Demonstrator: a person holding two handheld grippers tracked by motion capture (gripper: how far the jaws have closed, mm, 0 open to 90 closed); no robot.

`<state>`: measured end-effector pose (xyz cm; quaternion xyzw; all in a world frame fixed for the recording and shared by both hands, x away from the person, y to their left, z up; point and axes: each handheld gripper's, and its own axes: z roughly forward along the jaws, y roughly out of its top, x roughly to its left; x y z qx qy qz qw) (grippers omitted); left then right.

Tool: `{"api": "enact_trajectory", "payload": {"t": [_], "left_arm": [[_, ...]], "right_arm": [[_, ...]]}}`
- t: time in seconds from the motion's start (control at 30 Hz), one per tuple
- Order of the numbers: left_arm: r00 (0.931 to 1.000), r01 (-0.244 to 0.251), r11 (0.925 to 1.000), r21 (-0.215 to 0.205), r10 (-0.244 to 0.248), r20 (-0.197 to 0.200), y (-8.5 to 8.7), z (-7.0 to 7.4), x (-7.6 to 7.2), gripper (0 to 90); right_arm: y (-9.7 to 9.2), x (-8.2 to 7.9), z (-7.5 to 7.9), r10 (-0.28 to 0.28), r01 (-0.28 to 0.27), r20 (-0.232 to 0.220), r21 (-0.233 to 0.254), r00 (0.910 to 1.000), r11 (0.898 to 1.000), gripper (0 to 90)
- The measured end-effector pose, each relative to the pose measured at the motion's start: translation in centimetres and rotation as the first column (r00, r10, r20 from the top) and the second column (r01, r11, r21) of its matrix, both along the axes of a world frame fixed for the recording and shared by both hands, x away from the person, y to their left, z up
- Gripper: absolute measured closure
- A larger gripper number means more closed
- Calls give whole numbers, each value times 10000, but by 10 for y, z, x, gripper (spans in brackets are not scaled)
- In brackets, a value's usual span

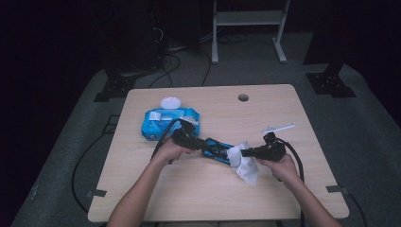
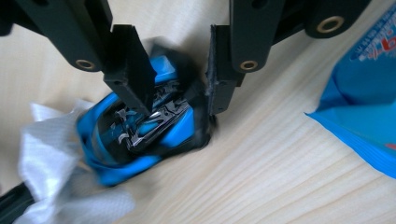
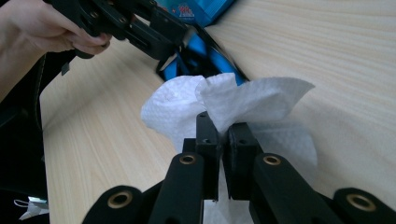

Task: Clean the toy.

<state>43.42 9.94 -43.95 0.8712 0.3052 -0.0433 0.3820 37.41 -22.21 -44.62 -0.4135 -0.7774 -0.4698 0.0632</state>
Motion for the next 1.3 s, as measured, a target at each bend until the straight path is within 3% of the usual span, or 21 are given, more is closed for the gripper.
{"api": "enact_trajectory", "payload": {"t": [0.07,0.2,0.47,0.73,0.9,1.0,1.07,1.13,1.23,1.3], "left_arm": [[10000,13,9998,-208,-11,97,-3,0,1,624],[9989,67,9999,92,-71,467,-9,1,-1,611],[9916,353,9994,-52,-344,1251,-5,4,-10,535],[9815,380,9983,-447,-289,1893,9,5,-25,472],[9754,445,9988,-183,-395,2169,17,3,-33,439],[9743,305,9991,-282,-234,2240,22,2,-36,431],[9711,284,9993,-250,-216,2376,26,3,-38,424],[9711,258,9992,-312,-177,2380,28,2,-40,418],[9690,248,9993,-268,-175,2465,30,2,-42,410],[9674,252,9994,-253,-180,2527,32,1,-43,405]], "right_arm": [[2,2,0,-6,7,75,-125,10000,9999,848],[1,6,-2,-134,138,119,-262,9998,9996,848],[-11,5,-5,-343,351,177,-450,9993,9984,849],[-43,-4,16,-888,953,896,-711,9920,9929,848],[-72,-7,26,-1405,1564,1318,-1194,9813,9804,849],[-88,-7,27,-1774,1936,1374,-1148,9745,9743,849],[-95,-7,24,-1937,2107,1400,-1195,9710,9702,848],[-98,-4,20,-2045,2286,1502,-1656,9673,9593,848],[-103,3,9,-2300,2544,1386,-1971,9633,9468,848],[-104,6,3,-2367,2596,1324,-1967,9625,9455,848]]}}
